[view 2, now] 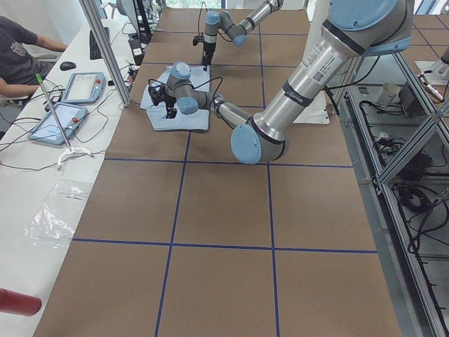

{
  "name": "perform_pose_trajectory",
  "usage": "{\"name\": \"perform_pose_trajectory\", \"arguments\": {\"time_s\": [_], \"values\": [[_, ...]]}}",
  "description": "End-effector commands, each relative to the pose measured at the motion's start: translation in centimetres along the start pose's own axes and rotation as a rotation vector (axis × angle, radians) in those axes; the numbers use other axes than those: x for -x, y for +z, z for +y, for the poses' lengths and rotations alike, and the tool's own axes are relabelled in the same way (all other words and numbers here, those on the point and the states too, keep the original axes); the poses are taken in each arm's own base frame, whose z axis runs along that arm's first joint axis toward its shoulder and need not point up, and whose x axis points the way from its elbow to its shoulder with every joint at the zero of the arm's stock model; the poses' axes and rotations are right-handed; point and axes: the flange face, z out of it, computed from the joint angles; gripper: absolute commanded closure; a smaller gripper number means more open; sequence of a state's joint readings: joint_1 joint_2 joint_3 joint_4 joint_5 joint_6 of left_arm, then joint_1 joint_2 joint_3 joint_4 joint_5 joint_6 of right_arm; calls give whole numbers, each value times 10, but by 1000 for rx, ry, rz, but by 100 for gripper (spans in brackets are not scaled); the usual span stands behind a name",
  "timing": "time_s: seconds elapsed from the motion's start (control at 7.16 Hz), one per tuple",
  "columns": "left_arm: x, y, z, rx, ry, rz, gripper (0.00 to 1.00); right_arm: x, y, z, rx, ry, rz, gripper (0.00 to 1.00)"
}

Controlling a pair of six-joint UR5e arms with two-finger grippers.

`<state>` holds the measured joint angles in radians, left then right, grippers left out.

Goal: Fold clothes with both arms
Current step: 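Move the right gripper to the folded shirt's side edge while the left arm rests, then grasp the shirt edge with the right gripper and drag it toward the robot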

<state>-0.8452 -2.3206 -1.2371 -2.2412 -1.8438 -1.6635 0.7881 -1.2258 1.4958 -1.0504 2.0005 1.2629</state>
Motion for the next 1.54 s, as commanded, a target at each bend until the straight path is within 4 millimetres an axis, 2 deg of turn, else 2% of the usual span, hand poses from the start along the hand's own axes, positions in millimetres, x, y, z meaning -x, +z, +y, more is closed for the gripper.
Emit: {"name": "perform_pose_trajectory", "arguments": {"time_s": [0.0,0.14,0.28,0.42,0.56,0.7,0.84,0.98,1.12,1.26,1.4], "values": [[1,0,0,0,-1,0,0,-1,-1,-2,3,-4,1,58],[1,0,0,2,-1,1,0,-3,-2,-4,0,-3,4,89],[2,0,0,0,-2,0,0,-4,-4,-6,-5,-2,0,100],[2,0,0,0,-2,0,0,-6,-12,-14,1,7,-12,100],[3,1,0,0,-3,-2,0,-16,-29,-25,45,24,-45,100],[4,1,-1,0,-4,-5,1,-46,-52,-28,83,-4,-79,100],[4,-1,0,0,-2,0,1,-86,-71,3,89,-69,-76,100],[2,-4,1,-1,-2,6,1,-118,-105,38,87,-88,-83,100],[2,-4,1,-1,-2,7,1,-139,-136,76,100,-100,-89,100],[3,-7,3,1,-9,13,1,-144,-156,121,157,-126,-96,100],[11,-13,5,5,-19,18,0,-126,-161,162,267,-186,-133,100]]}}
